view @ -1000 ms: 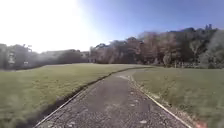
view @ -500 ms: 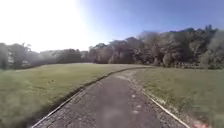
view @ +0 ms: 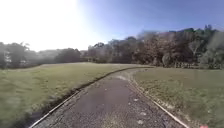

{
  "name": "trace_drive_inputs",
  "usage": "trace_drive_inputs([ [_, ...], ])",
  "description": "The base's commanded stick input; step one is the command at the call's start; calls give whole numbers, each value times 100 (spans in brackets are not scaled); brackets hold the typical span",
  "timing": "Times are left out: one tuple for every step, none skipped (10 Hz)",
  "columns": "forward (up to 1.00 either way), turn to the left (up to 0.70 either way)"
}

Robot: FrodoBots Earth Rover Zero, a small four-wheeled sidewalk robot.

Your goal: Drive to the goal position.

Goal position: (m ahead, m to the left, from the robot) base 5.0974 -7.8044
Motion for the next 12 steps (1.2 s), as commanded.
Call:
trace_drive_inputs([
  [50,0],
  [50,0],
  [50,0],
  [50,0],
  [50,0],
  [50,0],
  [50,0],
  [50,0],
  [50,0],
  [50,0],
  [50,0],
  [50,0],
])
